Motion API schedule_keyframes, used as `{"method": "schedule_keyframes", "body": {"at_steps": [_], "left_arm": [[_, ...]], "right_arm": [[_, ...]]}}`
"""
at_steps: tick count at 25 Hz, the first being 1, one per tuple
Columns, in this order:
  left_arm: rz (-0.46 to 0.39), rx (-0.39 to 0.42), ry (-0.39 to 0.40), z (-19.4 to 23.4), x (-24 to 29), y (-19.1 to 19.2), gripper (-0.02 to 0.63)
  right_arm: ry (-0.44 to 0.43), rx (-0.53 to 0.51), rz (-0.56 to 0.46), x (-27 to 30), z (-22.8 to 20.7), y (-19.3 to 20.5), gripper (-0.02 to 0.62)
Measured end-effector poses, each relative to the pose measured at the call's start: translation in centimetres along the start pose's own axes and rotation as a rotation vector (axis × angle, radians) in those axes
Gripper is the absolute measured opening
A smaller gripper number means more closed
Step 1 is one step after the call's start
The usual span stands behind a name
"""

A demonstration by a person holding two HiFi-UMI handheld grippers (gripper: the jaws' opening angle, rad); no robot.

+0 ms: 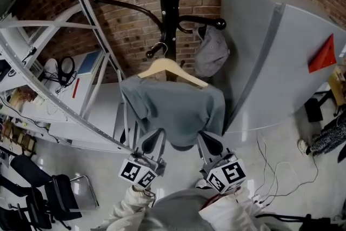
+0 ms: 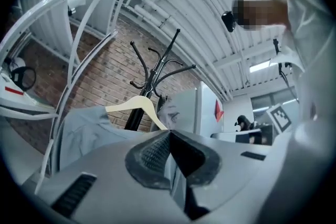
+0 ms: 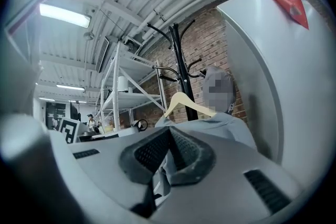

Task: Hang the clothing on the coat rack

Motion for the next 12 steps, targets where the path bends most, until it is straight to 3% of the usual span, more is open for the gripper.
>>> {"method": "schedule_keyframes", "body": {"at_steps": [4,9,12], "left_arm": [[0.014,0.036,-0.002,0.3,-3.7,-0.1,0.009],[0.037,0.027,0.013,0.5,-7.8,0.5,0.009],[0.042,0.09,0.019,0.2,-10.3,0.6,0.009]], "right_arm": [[0.007,-0.014,0.003,0.0,3.4,0.2,0.025],[0.032,-0.013,0.023,-0.7,7.4,1.4,0.025],[0.047,0.001,0.039,-1.2,9.6,2.5,0.025]]}}
Point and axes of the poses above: the fingertips, and each gripper's own axes: x forward along the fingers, z to its left, y out of its underside, the point moved 4 cm from there along -x, backward along the fingers, and after that the axes turned 12 degrees about -y, right-handed, at the moved point
